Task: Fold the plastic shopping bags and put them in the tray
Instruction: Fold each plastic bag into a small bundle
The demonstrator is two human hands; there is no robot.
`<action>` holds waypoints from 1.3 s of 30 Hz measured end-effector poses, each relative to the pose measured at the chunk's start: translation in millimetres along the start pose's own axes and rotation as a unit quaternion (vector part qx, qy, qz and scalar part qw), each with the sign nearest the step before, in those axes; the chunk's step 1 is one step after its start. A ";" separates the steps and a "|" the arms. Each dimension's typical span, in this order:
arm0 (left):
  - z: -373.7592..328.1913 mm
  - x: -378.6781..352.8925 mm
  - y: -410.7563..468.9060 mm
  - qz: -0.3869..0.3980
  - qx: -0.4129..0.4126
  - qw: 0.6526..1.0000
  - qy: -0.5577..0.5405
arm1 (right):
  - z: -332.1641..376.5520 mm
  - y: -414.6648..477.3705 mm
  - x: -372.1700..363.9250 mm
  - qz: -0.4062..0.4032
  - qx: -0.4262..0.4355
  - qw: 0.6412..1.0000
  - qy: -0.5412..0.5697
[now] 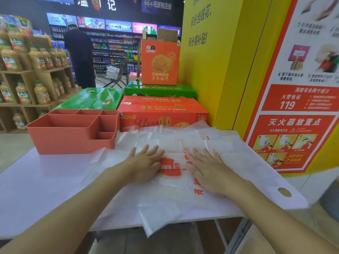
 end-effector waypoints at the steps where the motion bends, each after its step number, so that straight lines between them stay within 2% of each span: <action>1: -9.1 -2.0 1.3 0.003 -0.009 1.000 0.004 | 10.9 2.6 -0.9 0.000 0.019 1.000 0.004; 7: 2.4 -22.7 3.2 0.066 0.020 0.995 0.065 | 13.2 12.0 -21.5 0.041 0.020 0.999 0.001; 13: 18.2 -19.0 -7.1 0.055 0.031 0.998 0.020 | -4.4 8.7 -25.3 0.057 -0.001 0.998 0.001; 21: -2.4 9.6 -21.4 -0.003 -0.025 0.999 0.038 | 3.9 6.8 11.9 -0.031 0.017 0.999 0.000; 25: 3.0 12.8 -24.0 0.005 -0.006 0.999 0.038 | 6.0 3.7 25.2 -0.048 0.032 0.998 0.008; 28: 4.9 21.6 -27.6 -0.025 -0.012 0.997 0.069 | 1.7 -3.5 36.3 -0.075 0.026 0.997 0.000; 33: 15.3 52.8 -35.1 -0.072 0.016 0.997 0.036 | -9.4 -13.1 61.0 -0.119 0.014 0.993 0.010; 36: 22.3 64.0 -32.9 -0.054 0.050 0.995 0.061 | -10.1 -17.8 74.5 -0.119 0.004 0.993 0.017; 39: 24.5 67.8 -30.8 -0.036 0.065 0.997 0.037 | -9.1 -17.8 80.9 -0.108 -0.005 0.994 0.014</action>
Point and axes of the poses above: each hand's wrist, its own y-axis towards the middle knuckle, its own x-axis out of the back of the hand, z = x × y, the point moved 9 cm from there along y, towards the middle knuckle, and after that the axes turned 6 degrees about z, right-handed, at the moved point
